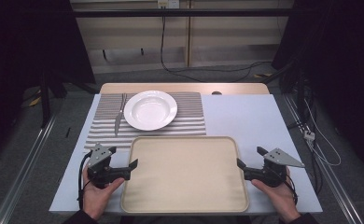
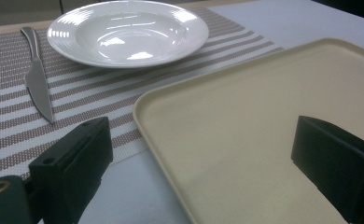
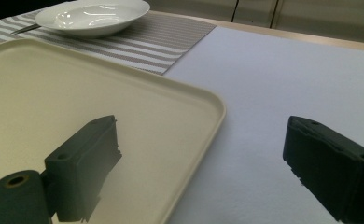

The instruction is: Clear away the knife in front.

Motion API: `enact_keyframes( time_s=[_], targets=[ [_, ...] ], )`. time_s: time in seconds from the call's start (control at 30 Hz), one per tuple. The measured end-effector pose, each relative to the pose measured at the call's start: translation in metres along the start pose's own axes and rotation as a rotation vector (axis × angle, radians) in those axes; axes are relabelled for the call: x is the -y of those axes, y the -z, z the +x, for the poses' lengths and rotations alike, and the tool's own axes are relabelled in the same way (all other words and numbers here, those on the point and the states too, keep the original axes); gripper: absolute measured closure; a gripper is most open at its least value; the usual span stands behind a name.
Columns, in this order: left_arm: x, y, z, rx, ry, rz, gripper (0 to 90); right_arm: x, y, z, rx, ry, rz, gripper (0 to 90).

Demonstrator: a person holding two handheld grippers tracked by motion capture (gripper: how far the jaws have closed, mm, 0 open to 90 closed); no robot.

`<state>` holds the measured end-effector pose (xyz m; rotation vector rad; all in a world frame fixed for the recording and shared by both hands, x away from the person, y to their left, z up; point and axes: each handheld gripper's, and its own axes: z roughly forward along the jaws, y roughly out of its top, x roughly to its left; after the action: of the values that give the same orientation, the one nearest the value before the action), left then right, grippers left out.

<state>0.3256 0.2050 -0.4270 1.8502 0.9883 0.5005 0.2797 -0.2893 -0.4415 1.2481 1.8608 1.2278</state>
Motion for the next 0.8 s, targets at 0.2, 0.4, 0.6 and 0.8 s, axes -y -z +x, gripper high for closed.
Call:
enact_keyframes(
  time_s=[0.2,0.4,0.6,0.8],
  targets=[
    [-0.001,-0.002,0.002,0.006,0.016,0.022,5.3,0.000,-0.002,-0.001,-0.012,-0.008,0.016,9.9],
    [-0.005,-0.002,0.005,0.003,0.009,0.040,5.8,0.000,-0.001,0.000,-0.015,-0.006,0.015,9.9],
    [-0.013,-0.005,0.010,0.006,0.002,0.030,6.3,0.000,-0.002,0.000,-0.015,-0.004,0.020,9.8],
    [-0.023,-0.007,0.014,0.004,-0.020,0.024,6.3,0.000,-0.003,0.000,-0.016,-0.002,0.027,9.8]
  ],
)
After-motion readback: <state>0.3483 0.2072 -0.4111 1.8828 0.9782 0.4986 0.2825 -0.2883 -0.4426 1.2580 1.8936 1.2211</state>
